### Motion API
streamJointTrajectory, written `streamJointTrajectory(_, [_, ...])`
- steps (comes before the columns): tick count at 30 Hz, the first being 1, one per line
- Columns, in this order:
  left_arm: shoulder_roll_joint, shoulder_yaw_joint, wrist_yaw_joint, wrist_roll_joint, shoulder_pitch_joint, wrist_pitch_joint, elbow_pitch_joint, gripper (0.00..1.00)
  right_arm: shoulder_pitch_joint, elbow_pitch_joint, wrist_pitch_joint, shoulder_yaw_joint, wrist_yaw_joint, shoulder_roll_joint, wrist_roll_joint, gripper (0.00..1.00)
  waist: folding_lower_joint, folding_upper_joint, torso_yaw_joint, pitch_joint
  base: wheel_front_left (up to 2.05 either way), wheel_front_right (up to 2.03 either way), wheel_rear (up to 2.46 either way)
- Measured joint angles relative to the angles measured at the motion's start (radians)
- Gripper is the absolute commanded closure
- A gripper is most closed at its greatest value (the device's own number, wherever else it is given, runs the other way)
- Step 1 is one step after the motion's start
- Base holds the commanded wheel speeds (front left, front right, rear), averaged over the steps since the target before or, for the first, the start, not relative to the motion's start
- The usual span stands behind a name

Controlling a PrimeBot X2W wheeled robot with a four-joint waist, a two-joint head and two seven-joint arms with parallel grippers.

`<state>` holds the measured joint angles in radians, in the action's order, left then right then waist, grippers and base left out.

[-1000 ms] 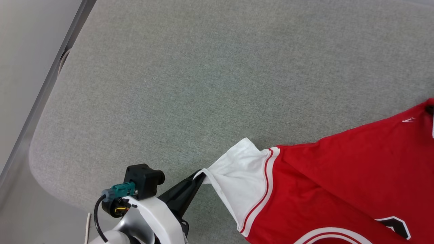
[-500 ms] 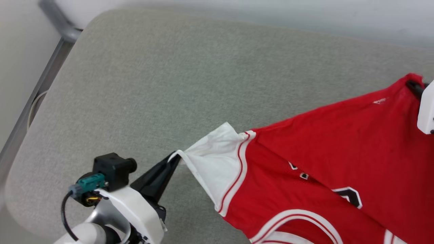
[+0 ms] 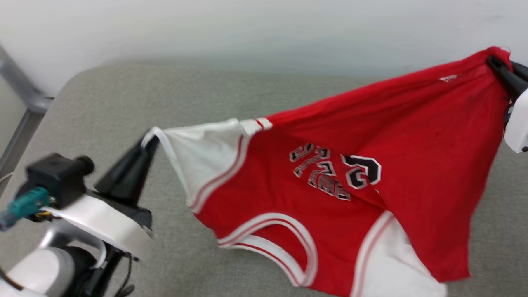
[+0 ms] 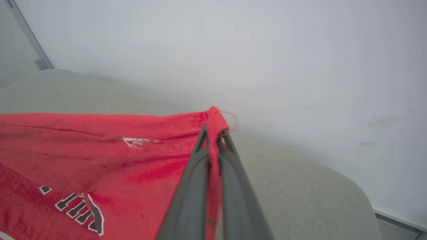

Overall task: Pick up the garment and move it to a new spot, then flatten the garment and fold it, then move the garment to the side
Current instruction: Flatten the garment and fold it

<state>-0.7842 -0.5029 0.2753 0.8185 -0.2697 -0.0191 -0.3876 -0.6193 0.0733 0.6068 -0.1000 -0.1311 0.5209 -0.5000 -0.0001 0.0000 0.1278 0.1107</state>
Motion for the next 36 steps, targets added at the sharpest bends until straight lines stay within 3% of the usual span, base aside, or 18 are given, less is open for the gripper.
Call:
streamJointTrajectory(9, [-0.065, 0.133, 0.06, -0.031, -0.075, 0.037, -0.061, 1.0, 0.0, -0.116, -0.044, 0.009, 0.0, -0.006, 0.007, 1.0, 0.0, 0.0, -0.088, -0.051, 0.0, 0.0, 0.0])
streamJointTrajectory(21, [-0.123, 0.249, 0.077, -0.095, -0.302, 0.055, -0.07, 1.0, -0.028, -0.246, -0.043, 0.049, 0.0, -0.018, 0.018, 1.0, 0.0, 0.0, -0.155, -0.012, 0.0, 0.0, 0.0])
streamJointTrajectory(30, [-0.166, 0.26, 0.006, -0.121, -0.518, 0.025, -0.013, 1.0, -0.105, -0.309, -0.037, 0.102, 0.0, -0.024, 0.035, 1.0, 0.0001, 0.0, -0.17, 0.08, 0.0, 0.0, 0.0])
streamJointTrajectory(36, [-0.21, 0.248, -0.09, -0.131, -0.704, -0.028, 0.07, 1.0, -0.213, -0.301, -0.031, 0.127, -0.001, -0.014, 0.058, 1.0, 0.0001, 0.0, -0.172, 0.182, 0.0, 0.0, 0.0])
